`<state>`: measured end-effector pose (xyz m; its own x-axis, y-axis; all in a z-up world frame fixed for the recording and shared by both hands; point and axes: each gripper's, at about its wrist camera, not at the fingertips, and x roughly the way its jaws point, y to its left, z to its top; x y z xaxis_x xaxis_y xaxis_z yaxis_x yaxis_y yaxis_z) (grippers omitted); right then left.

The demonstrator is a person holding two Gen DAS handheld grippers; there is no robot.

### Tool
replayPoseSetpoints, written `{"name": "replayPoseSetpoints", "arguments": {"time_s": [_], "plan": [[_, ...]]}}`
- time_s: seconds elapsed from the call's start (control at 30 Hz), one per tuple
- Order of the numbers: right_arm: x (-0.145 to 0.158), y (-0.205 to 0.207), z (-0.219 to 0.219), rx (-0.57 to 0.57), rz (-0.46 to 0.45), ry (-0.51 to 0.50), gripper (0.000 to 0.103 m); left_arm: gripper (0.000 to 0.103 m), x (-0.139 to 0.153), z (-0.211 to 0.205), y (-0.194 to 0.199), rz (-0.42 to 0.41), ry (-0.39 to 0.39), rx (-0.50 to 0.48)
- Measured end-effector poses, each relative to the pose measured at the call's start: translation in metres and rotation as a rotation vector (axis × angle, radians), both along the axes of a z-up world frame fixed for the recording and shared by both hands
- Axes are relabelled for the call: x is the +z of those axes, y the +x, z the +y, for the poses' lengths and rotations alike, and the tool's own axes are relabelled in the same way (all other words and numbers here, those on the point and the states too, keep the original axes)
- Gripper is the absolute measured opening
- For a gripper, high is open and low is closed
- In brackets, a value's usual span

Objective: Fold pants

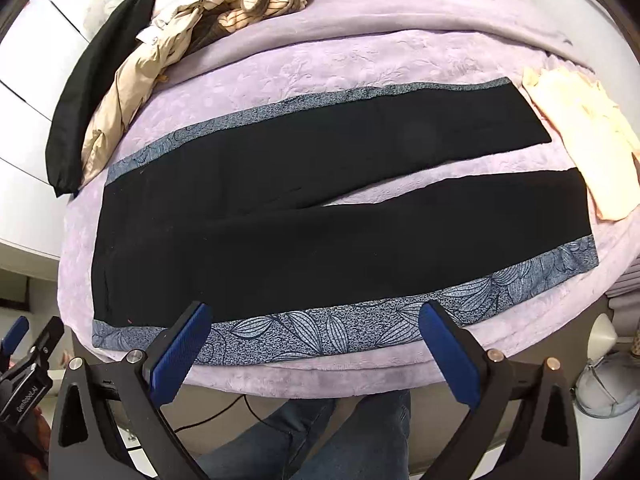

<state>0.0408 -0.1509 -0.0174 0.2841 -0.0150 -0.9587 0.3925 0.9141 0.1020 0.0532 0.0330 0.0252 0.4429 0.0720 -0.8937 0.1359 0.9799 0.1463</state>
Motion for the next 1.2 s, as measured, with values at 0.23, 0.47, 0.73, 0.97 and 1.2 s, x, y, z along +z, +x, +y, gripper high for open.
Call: {"name": "replayPoseSetpoints", "arguments": {"time_s": [0.23, 0.47, 0.73, 0.97, 1.2], "plan": [[0.006, 0.002, 0.014, 0.022, 0.024, -0.050, 0.103, 0.103, -0.008, 0.007, 0.008, 0.034, -0.035, 0.016], [0.004, 0.004, 0.021, 0.037, 0.046, -0.065, 0.103, 0.103, -0.015, 0.011, 0.011, 0.065, -0.041, 0.027], [0.001, 0.009, 0.024, 0.048, 0.060, -0.071, 0.103, 0.103, -0.019, 0.017, 0.014, 0.082, -0.042, 0.045], [-0.002, 0.014, 0.027, 0.056, 0.070, -0.071, 0.103, 0.103, -0.024, 0.019, 0.017, 0.099, -0.042, 0.053], [-0.014, 0.018, 0.028, 0.055, 0.093, -0.060, 0.103, 0.103, -0.039, 0.022, 0.019, 0.146, -0.033, 0.058]]}}
